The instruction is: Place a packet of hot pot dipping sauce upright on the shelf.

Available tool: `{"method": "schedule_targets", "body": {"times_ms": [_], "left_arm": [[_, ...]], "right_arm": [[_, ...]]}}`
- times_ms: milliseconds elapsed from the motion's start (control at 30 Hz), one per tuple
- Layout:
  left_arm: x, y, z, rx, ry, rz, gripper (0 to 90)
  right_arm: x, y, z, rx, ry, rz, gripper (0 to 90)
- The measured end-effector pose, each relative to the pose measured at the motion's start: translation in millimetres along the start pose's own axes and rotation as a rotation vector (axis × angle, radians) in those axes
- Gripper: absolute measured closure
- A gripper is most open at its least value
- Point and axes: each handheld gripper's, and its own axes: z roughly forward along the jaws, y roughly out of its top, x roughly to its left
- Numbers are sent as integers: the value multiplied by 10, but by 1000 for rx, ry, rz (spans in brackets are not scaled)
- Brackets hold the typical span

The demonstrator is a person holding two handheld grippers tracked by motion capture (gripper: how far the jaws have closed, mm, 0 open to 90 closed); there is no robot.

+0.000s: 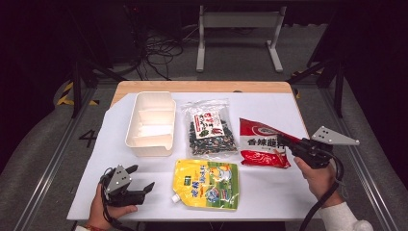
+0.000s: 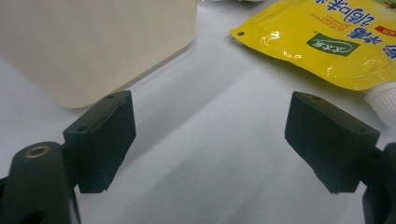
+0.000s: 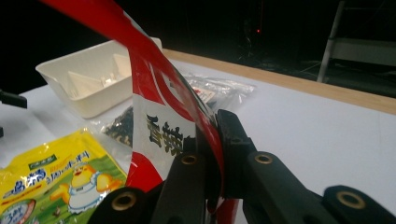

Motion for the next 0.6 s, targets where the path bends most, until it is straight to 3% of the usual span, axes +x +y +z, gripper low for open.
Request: {"method": "schedule_targets", "body": {"times_ms": [267,600], "left_arm": [[-5,-7,-10,0,4,8,172],[-9,-37,-51,-7,1,-6,172]], "right_arm": [[27,116,63,-42,-30,8,878],[165,283,295,-60,-10,-10,878]]}}
